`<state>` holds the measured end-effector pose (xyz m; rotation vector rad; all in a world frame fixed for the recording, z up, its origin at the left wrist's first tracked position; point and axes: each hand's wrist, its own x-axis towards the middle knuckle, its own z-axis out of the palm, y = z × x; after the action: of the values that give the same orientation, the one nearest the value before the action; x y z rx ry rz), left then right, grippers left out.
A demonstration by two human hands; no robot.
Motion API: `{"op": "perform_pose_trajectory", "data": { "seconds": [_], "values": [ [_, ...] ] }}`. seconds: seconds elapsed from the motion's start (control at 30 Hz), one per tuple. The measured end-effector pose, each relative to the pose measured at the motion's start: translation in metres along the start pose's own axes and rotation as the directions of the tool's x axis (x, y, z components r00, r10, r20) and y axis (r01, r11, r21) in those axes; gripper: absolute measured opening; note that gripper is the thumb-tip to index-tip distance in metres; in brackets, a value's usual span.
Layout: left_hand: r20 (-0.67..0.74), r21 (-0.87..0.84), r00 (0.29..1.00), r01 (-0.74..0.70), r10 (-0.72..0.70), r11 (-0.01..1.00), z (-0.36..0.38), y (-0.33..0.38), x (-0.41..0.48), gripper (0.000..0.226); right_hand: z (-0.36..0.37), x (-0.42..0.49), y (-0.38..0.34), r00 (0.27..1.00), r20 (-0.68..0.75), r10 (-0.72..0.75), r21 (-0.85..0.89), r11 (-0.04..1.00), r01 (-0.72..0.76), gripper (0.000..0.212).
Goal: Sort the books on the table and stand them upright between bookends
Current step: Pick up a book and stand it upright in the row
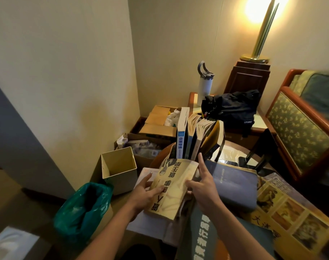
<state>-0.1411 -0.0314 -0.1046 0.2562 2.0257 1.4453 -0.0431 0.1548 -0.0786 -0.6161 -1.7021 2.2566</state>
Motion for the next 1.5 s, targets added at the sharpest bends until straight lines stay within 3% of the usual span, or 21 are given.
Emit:
{"op": "perform_pose_trajectory", "data": {
  "seconds": [0.17, 0.33, 0.43, 0.6, 0.7, 0.77, 0.83, 0.9, 0.97, 1.03, 1.13, 1.23, 1.27, 1.33, 1.4, 1.5],
  "values": [
    [0.148, -0.072, 0.989, 0.002, 0.009, 0.997, 0.015, 0.03, -0.025, 0.063, -0.022, -0.024, -0.021, 1.0, -0.007, -0.002, 0.165, 0.986, 0.003, 0.107],
    [0.321, -0.332, 0.943, 0.202, -0.091, 0.921, 0.023, 0.054, -0.05, 0.046, -0.06, -0.048, -0.037, 0.996, -0.085, -0.009, 0.35, 0.936, 0.039, 0.1],
    [0.378, -0.345, 0.923, 0.207, -0.066, 0.915, 0.035, 0.062, -0.058, 0.041, -0.085, -0.065, -0.037, 0.991, -0.131, 0.002, 0.407, 0.912, 0.052, 0.095],
    [0.275, -0.31, 0.961, 0.068, 0.021, 0.948, 0.072, 0.089, -0.069, 0.035, -0.109, -0.085, -0.035, 0.969, -0.232, 0.087, 0.292, 0.956, -0.016, 0.09],
    [0.215, -0.188, 0.97, -0.069, 0.11, 0.98, 0.09, 0.11, -0.074, 0.033, -0.107, -0.098, -0.049, 0.962, -0.245, 0.119, -0.044, 0.99, -0.133, 0.081],
    [0.158, -0.108, 0.973, -0.149, 0.165, 0.983, 0.1, 0.119, -0.073, 0.03, -0.1, -0.104, -0.064, 0.969, -0.221, 0.111, -0.506, 0.836, -0.211, 0.078],
    [0.088, 0.006, 0.972, -0.22, 0.219, 0.975, 0.107, 0.126, -0.07, 0.031, -0.091, -0.109, -0.081, 0.996, -0.084, -0.016, -0.776, 0.629, -0.055, 0.081],
    [0.044, 0.1, 0.965, -0.26, 0.257, 0.96, 0.114, 0.135, -0.067, 0.032, -0.081, -0.112, -0.092, 0.984, 0.136, -0.112, -0.806, 0.566, 0.176, 0.079],
    [0.025, 0.155, 0.955, -0.297, 0.297, 0.942, 0.121, 0.144, -0.068, 0.034, -0.076, -0.113, -0.092, 0.937, 0.301, -0.18, -0.846, 0.402, 0.349, 0.081],
    [-0.002, 0.166, 0.95, -0.308, 0.313, 0.937, 0.127, 0.152, -0.068, 0.038, -0.079, -0.109, -0.092, 0.906, 0.351, -0.236, -0.89, 0.218, 0.401, 0.087],
    [-0.006, 0.049, 0.946, -0.324, 0.324, 0.945, 0.136, 0.158, -0.071, 0.042, -0.089, -0.104, -0.103, 0.874, 0.372, -0.313, -0.895, 0.13, 0.427, 0.088],
    [0.071, -0.155, 0.951, -0.286, 0.3, 0.946, 0.14, 0.157, -0.068, 0.04, -0.099, -0.095, -0.116, 0.874, 0.31, -0.375, -0.9, 0.181, 0.397, 0.076],
    [0.076, -0.126, 0.949, -0.296, 0.307, 0.947, 0.142, 0.154, -0.064, 0.04, -0.101, -0.093, -0.121, 0.89, 0.246, -0.385, -0.905, 0.238, 0.353, 0.072],
    [0.051, 0.125, 0.927, -0.375, 0.372, 0.919, 0.142, 0.151, -0.057, 0.042, -0.106, -0.088, -0.129, 0.931, 0.091, -0.353, -0.852, 0.456, 0.257, 0.064],
    [0.043, 0.337, 0.879, -0.46, 0.475, 0.822, 0.141, 0.149, -0.049, 0.043, -0.11, -0.085, -0.133, 0.956, -0.018, -0.294, -0.704, 0.683, 0.197, 0.061],
    [0.084, 0.672, 0.775, -0.508, 0.626, 0.539, 0.139, 0.15, -0.031, 0.045, -0.106, -0.081, -0.133, 0.955, -0.084, -0.285, -0.609, 0.773, 0.177, 0.057]
  ]
}}
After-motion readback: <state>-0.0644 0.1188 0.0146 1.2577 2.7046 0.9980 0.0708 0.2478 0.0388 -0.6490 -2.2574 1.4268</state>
